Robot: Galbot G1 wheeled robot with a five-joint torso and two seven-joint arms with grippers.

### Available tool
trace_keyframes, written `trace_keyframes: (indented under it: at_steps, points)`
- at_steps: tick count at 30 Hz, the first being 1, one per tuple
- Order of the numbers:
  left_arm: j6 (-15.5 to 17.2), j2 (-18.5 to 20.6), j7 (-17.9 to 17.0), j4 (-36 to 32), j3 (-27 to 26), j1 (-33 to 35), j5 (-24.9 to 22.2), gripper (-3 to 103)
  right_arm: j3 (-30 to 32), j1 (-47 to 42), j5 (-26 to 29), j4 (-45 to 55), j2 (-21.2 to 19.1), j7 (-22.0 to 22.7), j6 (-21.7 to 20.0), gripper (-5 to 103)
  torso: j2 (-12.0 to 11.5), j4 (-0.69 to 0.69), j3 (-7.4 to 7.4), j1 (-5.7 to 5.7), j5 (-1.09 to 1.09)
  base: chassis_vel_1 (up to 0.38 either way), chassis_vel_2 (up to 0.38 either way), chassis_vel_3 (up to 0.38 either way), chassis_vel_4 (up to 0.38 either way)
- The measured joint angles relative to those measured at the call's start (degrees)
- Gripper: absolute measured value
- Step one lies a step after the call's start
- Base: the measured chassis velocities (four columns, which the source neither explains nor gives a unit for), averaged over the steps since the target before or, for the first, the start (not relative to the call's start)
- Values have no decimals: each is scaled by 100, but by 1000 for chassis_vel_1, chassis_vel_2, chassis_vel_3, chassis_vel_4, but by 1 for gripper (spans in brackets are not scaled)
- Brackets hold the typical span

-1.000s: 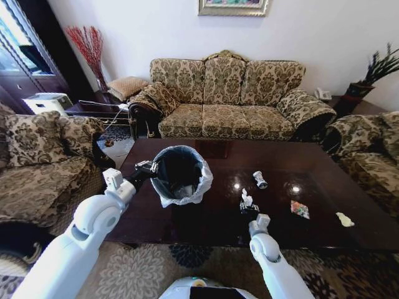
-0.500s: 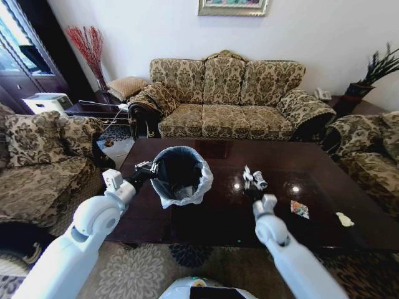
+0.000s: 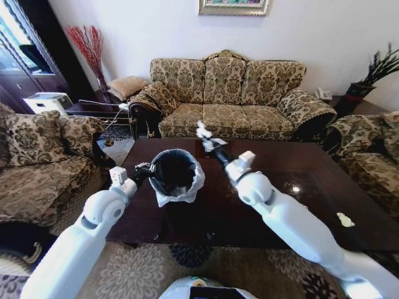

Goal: Move to the front of the table and place the trash on the table into the trash bin.

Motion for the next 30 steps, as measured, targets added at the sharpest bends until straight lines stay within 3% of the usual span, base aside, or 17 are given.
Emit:
trace_keyframes:
  at_steps: [6, 7, 9, 11, 14, 15, 16, 18, 22, 24, 25, 28, 30]
  points:
    - [99, 80, 0, -78, -36, -109, -160, 2, -456, 80, 295, 256, -106, 62, -346, 0, 0, 0, -1, -2, 1, 0, 0, 0, 0]
    - [103, 87, 0, -91, -43, -123, -168, 2, -510, 93, 186, 254, -112, 25, -334, 5, 0, 0, -1, -2, 2, 0, 0, 0, 0]
    - [107, 91, -1, -101, -44, -135, -175, 2, -561, 103, 83, 245, -107, 13, -305, 5, 0, 0, -1, -2, 2, 0, 0, 0, 0]
    - [113, 100, 0, -118, -47, -143, -183, 2, -646, 132, 15, 254, -79, 67, -298, 16, 0, 0, -1, -1, 2, 0, 0, 0, 0]
    - [117, 103, 0, -145, -72, -136, -185, 2, -698, 164, 1, 287, -74, 118, -301, 16, 0, 2, -1, -1, 2, 0, 0, 0, 0]
    - [117, 107, -1, -167, -93, -112, -185, 2, -706, 173, -3, 312, -84, 133, -309, 33, 0, 2, -1, -1, 1, 0, 0, 0, 0]
    - [117, 115, 0, -199, -108, -76, -188, 2, -706, 176, -3, 338, -98, 164, -320, 39, 0, 2, -1, -2, 1, 0, 0, 0, 0]
    - [118, 119, 1, -218, -119, -58, -190, 2, -704, 177, -2, 351, -113, 181, -327, 39, 0, 2, -1, -2, 1, 0, 0, 0, 0]
    - [124, 133, 1, -303, -154, -19, -197, 2, -650, 155, 38, 462, -232, 253, -357, 54, 0, 1, -1, -1, 2, 0, 0, 0, 0]
    - [128, 132, 0, -328, -154, -14, -200, 2, -632, 137, 55, 486, -273, 267, -367, 54, 0, 1, -1, -1, 2, 0, 0, 0, 0]
    - [134, 128, -1, -355, -154, -9, -201, 2, -615, 119, 65, 498, -311, 275, -370, 66, 0, 1, -1, -2, 2, 0, 0, 0, 0]
    - [173, 111, -6, -439, -145, 5, -212, 2, -584, 93, 91, 505, -398, 279, -372, 83, 0, 1, -1, -2, 2, 0, 0, 0, 0]
    - [182, 110, -7, -465, -143, 15, -218, 2, -578, 96, 94, 506, -409, 272, -372, 83, 0, 0, -1, -2, 2, 0, 0, 0, 0]
